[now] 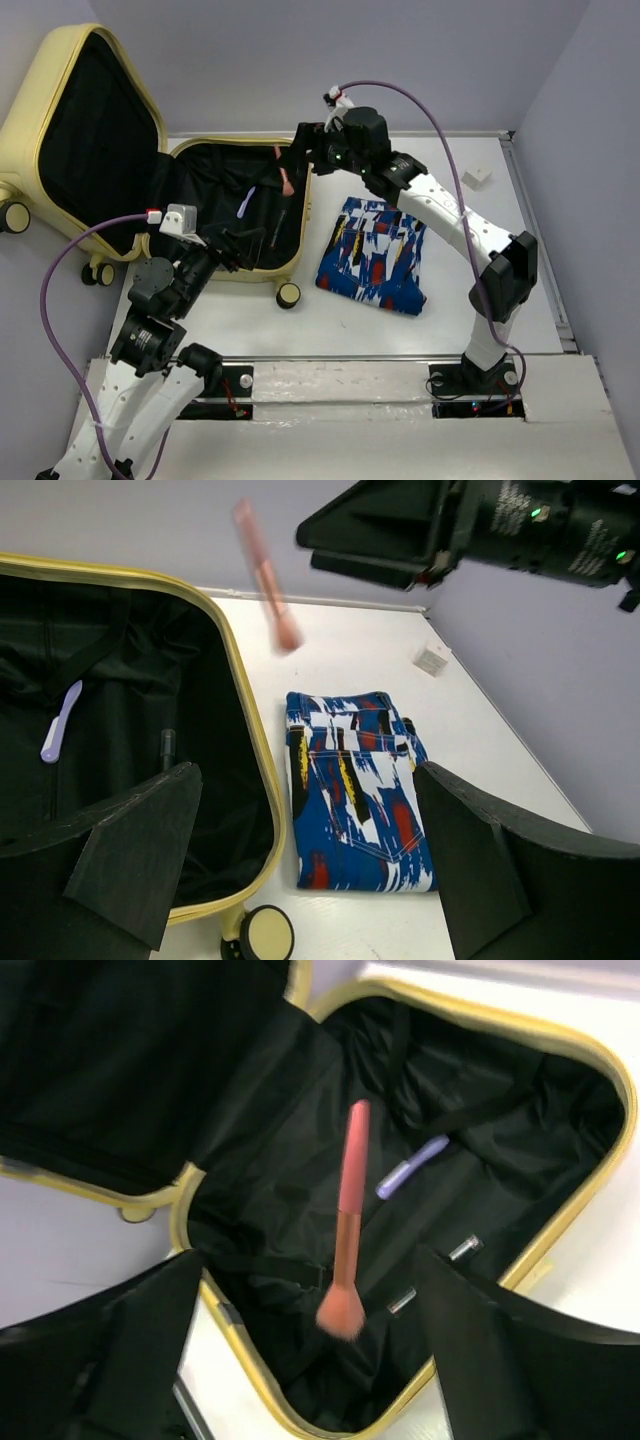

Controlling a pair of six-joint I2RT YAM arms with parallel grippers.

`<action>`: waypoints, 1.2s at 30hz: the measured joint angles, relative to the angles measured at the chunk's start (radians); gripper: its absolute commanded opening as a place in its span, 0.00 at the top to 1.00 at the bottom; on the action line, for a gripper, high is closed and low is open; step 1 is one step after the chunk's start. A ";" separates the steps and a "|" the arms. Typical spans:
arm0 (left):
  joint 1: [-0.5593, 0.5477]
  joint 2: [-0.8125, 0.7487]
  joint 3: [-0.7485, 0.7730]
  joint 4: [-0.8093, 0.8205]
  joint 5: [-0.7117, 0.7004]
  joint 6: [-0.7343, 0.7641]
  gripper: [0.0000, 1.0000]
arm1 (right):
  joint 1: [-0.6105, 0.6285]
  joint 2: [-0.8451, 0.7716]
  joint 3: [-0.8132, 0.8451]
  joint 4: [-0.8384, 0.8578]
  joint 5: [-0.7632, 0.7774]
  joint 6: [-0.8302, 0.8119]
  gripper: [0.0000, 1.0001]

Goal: Pack the luggage

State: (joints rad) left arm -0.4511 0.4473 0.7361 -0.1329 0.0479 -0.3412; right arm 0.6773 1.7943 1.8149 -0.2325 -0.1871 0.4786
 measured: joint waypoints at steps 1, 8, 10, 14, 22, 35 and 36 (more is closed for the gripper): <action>0.002 0.000 0.000 0.000 0.000 0.000 0.01 | 0.008 0.030 0.003 -0.009 0.014 -0.015 0.01; 0.002 0.000 0.000 0.000 0.000 0.000 0.01 | -0.226 -0.004 -0.210 -0.084 0.172 -0.050 0.00; 0.002 0.000 0.000 0.000 0.000 0.000 0.01 | -0.404 -0.021 -0.283 -0.092 0.283 -0.059 0.00; 0.002 0.000 0.000 0.000 0.001 0.000 0.01 | -0.682 0.006 -0.328 -0.118 0.461 -0.084 0.00; 0.002 0.007 0.000 0.000 0.001 0.001 0.01 | -0.779 0.285 -0.111 -0.145 0.505 -0.117 0.00; 0.036 0.023 0.000 0.001 0.015 0.003 0.01 | -0.790 0.615 0.228 -0.266 0.541 -0.172 0.35; 0.038 0.024 0.000 0.001 0.016 0.003 0.01 | -0.793 0.621 0.231 -0.273 0.548 -0.173 0.41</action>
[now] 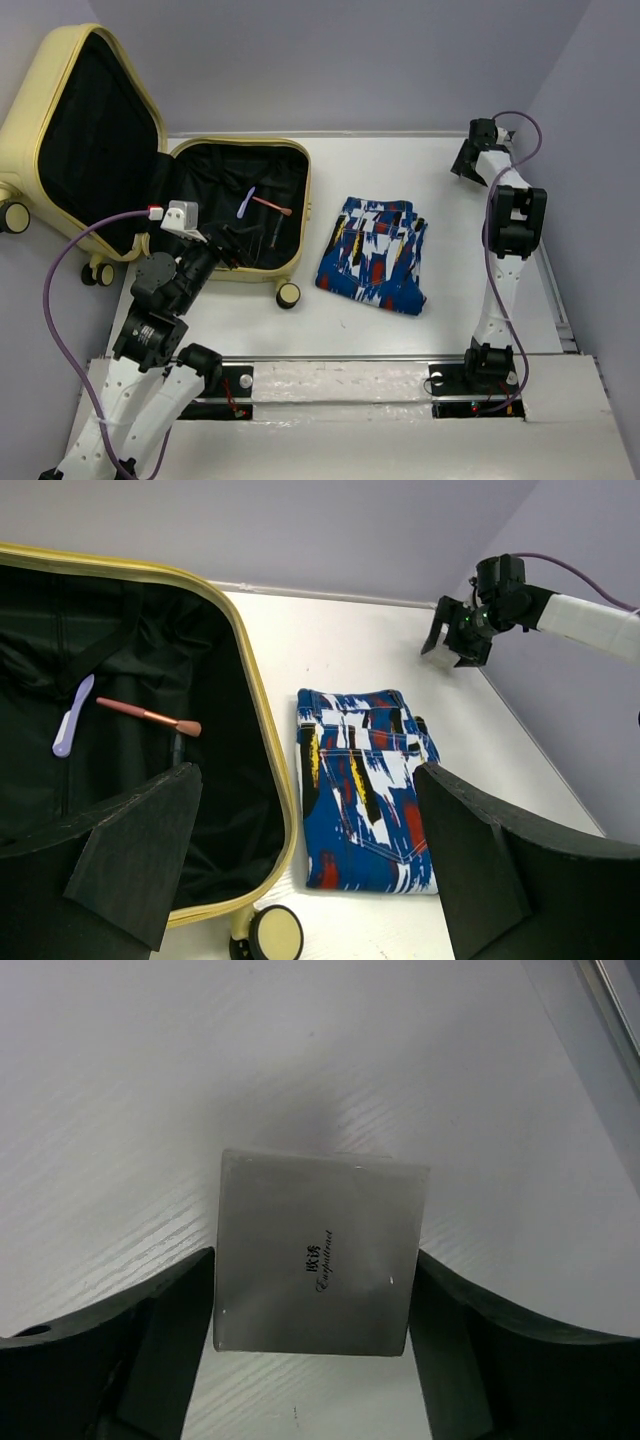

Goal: Pack the luggage

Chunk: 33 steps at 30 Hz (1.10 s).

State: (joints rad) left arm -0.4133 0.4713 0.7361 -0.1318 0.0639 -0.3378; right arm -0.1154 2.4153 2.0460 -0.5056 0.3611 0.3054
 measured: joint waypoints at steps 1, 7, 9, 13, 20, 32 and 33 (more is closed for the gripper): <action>0.003 0.003 0.000 0.000 0.003 0.000 0.01 | -0.001 0.002 0.000 -0.004 0.003 -0.006 0.49; 0.010 0.006 0.000 0.000 0.010 0.000 0.01 | 0.004 -0.048 -0.100 0.054 0.008 -0.010 0.71; 0.012 0.006 0.000 0.000 0.013 0.000 0.01 | 0.018 -0.130 -0.220 0.081 0.009 -0.032 0.72; 0.021 0.006 0.000 0.001 0.014 0.000 0.01 | 0.117 -0.312 -0.341 0.094 -0.029 -0.066 0.72; 0.028 0.003 0.000 0.003 0.010 0.000 0.01 | 0.576 -0.503 -0.250 0.222 -0.220 -0.085 0.67; 0.036 0.005 0.000 0.008 -0.008 0.000 0.01 | 0.894 -0.196 0.095 0.132 -0.418 -0.100 0.03; 0.036 0.005 0.000 0.008 -0.008 -0.001 0.01 | 0.885 -0.212 0.058 0.129 -0.405 -0.101 0.04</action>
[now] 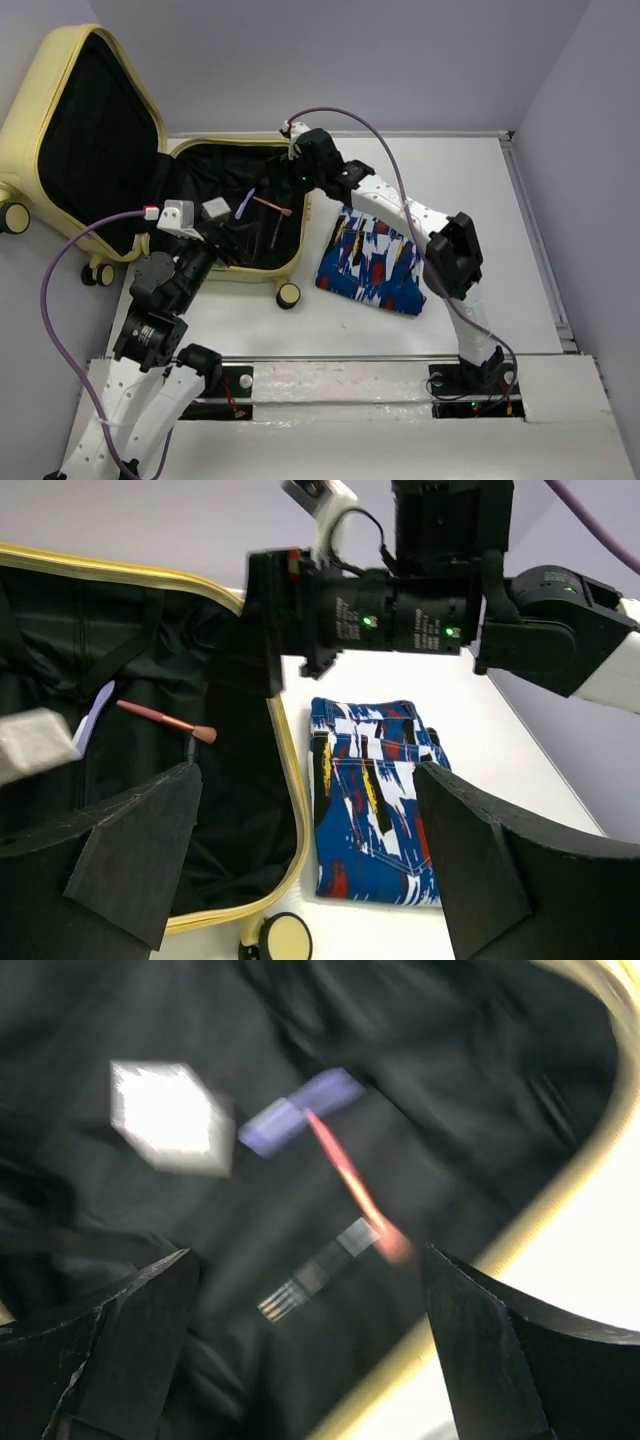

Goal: Pack the luggage

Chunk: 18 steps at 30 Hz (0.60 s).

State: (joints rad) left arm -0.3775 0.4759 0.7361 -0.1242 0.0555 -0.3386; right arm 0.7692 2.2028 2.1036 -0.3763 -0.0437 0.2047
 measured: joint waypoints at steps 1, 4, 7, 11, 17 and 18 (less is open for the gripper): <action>0.000 0.000 0.000 0.000 0.000 0.000 0.01 | -0.018 -0.033 -0.059 -0.006 0.014 0.000 0.04; 0.000 0.000 0.000 0.001 0.001 -0.006 0.01 | -0.105 -0.193 -0.321 0.002 0.031 0.018 0.04; 0.000 0.000 -0.001 0.006 0.007 -0.015 0.01 | -0.249 -0.322 -0.519 0.032 0.050 0.052 0.00; 0.000 0.011 -0.001 0.027 0.047 -0.036 0.01 | -0.475 -0.457 -0.768 0.058 0.114 0.105 0.00; 0.000 0.102 -0.002 0.055 0.149 -0.073 0.01 | -0.581 -0.559 -1.059 0.077 0.151 0.172 0.00; 0.000 0.114 -0.004 0.060 0.167 -0.084 0.01 | -0.587 -0.566 -1.091 0.087 0.122 0.183 0.00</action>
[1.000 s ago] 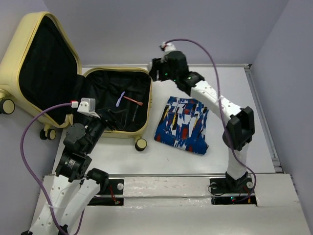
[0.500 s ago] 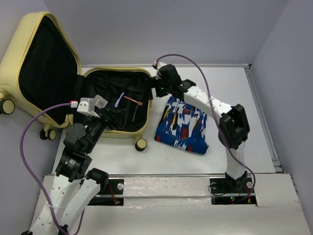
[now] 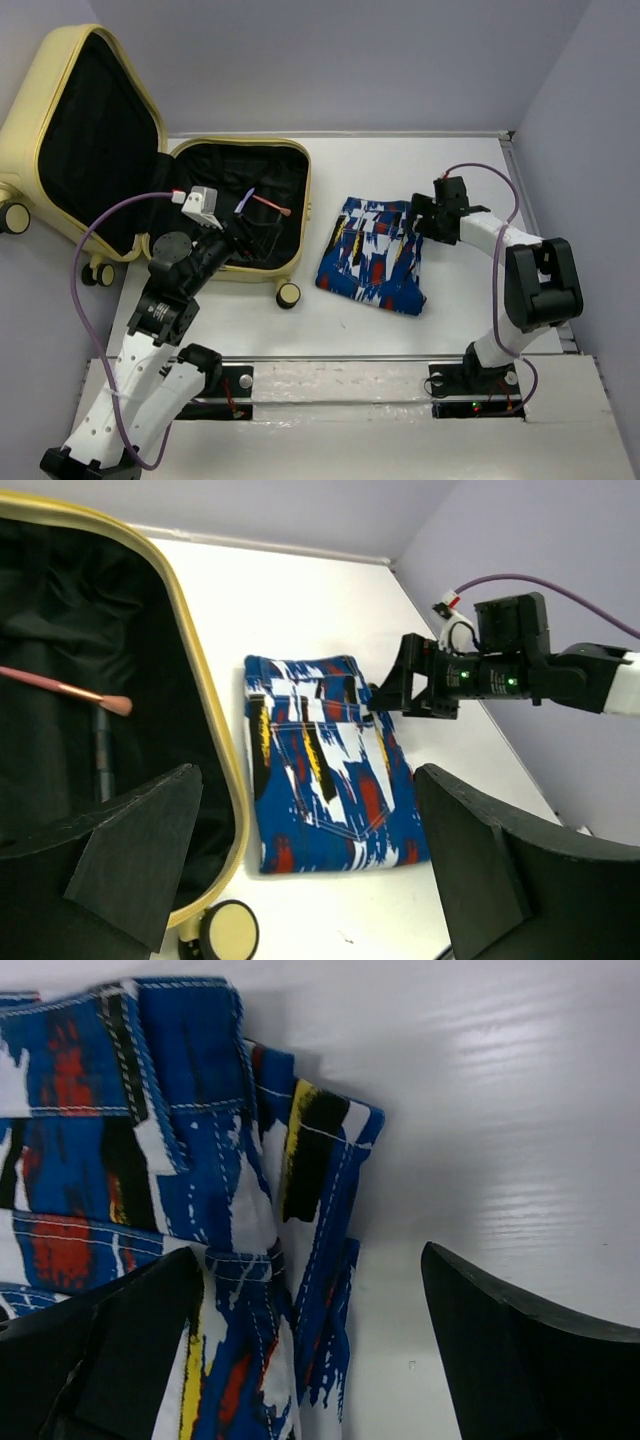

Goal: Pack the luggage

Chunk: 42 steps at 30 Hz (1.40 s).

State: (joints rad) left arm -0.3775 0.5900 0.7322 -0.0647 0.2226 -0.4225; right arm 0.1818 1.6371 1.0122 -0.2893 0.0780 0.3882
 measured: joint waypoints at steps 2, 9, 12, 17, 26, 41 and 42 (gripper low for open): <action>0.000 0.024 -0.008 0.019 0.041 -0.017 0.01 | -0.026 0.003 -0.050 0.032 -0.074 0.016 0.00; -0.002 0.066 -0.040 0.064 0.137 -0.071 0.01 | -0.057 0.041 -0.100 0.192 -0.292 0.051 0.01; -0.016 0.083 -0.053 0.085 0.156 -0.087 0.01 | -0.056 0.062 -0.104 0.262 -0.352 0.071 0.12; -0.085 0.138 -0.055 0.097 0.165 -0.106 0.01 | -0.058 0.090 -0.125 0.346 -0.404 0.112 0.69; -0.241 0.213 -0.055 0.095 0.064 -0.110 0.01 | -0.188 0.100 -0.164 0.391 -0.470 0.193 0.93; -0.515 0.789 0.072 0.133 -0.280 -0.155 0.01 | -0.305 0.080 -0.087 0.272 -0.337 0.080 0.93; -0.520 0.844 0.103 0.138 -0.303 -0.155 0.01 | -0.305 0.080 -0.087 0.272 -0.335 0.078 0.93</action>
State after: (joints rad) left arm -0.8970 1.4338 0.8352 0.0738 -0.0799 -0.5777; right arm -0.1230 1.7168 0.9253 -0.0177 -0.2573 0.4664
